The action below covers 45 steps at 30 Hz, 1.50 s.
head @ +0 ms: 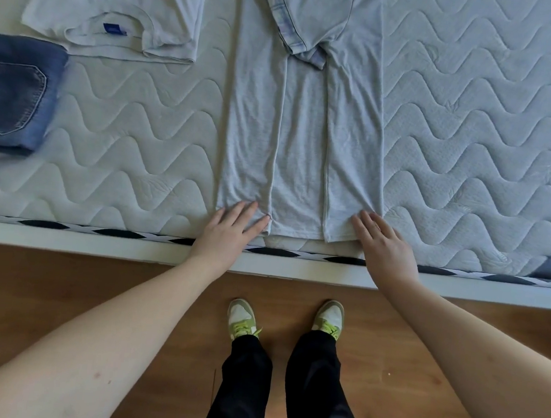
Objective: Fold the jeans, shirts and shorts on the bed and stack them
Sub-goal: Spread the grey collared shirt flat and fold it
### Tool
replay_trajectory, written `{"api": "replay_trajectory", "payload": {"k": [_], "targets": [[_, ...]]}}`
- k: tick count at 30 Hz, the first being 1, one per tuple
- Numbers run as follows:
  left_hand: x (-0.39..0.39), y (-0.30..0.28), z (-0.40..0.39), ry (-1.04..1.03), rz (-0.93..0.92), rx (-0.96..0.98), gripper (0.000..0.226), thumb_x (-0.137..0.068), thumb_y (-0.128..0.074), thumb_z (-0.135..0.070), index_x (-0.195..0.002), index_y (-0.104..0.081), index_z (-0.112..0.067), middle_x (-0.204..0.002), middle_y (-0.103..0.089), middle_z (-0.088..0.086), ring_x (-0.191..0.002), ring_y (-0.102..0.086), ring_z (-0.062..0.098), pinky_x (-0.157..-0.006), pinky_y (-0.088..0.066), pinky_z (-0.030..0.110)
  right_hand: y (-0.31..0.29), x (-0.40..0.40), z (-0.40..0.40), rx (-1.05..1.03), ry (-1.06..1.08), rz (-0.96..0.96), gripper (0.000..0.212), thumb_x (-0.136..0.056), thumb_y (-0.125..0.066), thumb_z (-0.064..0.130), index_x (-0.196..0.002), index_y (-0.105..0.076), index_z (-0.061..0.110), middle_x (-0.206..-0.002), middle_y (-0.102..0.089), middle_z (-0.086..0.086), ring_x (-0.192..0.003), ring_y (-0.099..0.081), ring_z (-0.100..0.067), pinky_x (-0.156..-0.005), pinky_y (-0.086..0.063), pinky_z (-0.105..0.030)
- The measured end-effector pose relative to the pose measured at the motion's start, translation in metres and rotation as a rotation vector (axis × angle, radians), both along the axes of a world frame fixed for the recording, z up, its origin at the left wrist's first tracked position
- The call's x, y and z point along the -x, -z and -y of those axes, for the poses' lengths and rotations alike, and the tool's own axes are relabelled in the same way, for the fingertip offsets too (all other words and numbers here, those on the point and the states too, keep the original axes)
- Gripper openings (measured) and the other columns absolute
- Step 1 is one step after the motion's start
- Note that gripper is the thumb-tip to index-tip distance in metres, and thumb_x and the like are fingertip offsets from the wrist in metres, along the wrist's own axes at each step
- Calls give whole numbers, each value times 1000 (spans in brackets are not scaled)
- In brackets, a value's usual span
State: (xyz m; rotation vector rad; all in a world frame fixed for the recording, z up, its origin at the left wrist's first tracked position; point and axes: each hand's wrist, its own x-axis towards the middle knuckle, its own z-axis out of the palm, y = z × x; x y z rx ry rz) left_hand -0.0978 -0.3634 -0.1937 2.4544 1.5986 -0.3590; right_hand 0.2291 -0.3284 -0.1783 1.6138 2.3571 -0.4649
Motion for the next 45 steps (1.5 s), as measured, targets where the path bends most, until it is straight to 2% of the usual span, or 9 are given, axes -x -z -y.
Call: {"api": "replay_trajectory", "payload": {"k": [5,10,16,22,26,29,35,39,45], "targets": [[17,-4,-8,122,-131,85,71,-91,-23,-9,-156,-1,-27,-164,-4,9,-149,-13,26,-115,-27,41,-5,-7,-5,1,8,-39,59,-91,-46,-8,-147,-43,12,-149,-47,-2,-140,-41,-23,-102,-43,-40],[12,-21,-7,54,-20,-53,59,-80,-68,0,-136,-56,-9,-140,-53,20,-125,-56,34,-93,-52,43,-12,-21,0,-144,-91,-123,54,-65,-72,-20,-115,-68,-3,-110,-72,-15,-99,-71,-33,-73,-59,-44],[2,-24,-5,-44,-25,9,56,-77,-73,-1,-131,-60,-6,-134,-58,21,-120,-59,36,-90,-53,46,-13,-17,-9,-170,-207,-7,31,-51,-74,-16,-70,-63,6,-56,-57,-6,-49,-57,-27,-58,-48,-35],[-6,-24,-9,-133,-12,50,47,-82,-68,-4,-128,-61,-5,-134,-58,19,-122,-58,35,-87,-54,46,-4,-1,-11,-224,-263,-19,52,-74,-69,-3,-124,-59,6,-118,-59,-10,-102,-59,-30,-87,-49,-40],[-15,-26,-13,-127,-5,-17,28,-77,-71,1,-104,-69,2,-115,-67,25,-106,-66,38,-74,-58,45,-4,12,-12,-121,-210,-135,49,-83,-59,-10,-131,-58,-3,-134,-59,-18,-127,-54,-36,-104,-45,-45],[-17,-24,-11,-167,9,21,29,-92,-54,-4,-120,-61,0,-136,-55,23,-126,-54,36,-93,-49,46,-6,12,-11,-20,-183,-91,49,-94,-44,-3,-143,-45,2,-150,-44,-12,-142,-36,-29,-116,-27,-38],[-8,-42,7,-169,-49,92,40,-99,-39,-12,-138,-46,-14,-149,-43,9,-138,-39,24,-105,-38,40,-37,11,-5,9,-215,-142,57,-90,-41,-6,-142,-48,18,-140,-55,-1,-130,-50,-24,-98,-39,-34],[1,-84,22,-154,39,165,53,-95,-39,-5,-144,-38,-24,-133,-56,4,-118,-55,26,-90,-47,38,-76,10,10,91,-221,-68,62,-95,-38,0,-147,-39,33,-145,-49,11,-128,-50,-15,-95,-39,-28],[4,-157,54,-186,118,280,49,-97,-31,-11,-139,-42,-34,-118,-61,4,-99,-60,30,-72,-45,33,-134,16,52,161,-155,-99,37,-100,-45,17,-133,-56,30,-130,-61,8,-119,-56,-13,-91,-39,-27]]}}
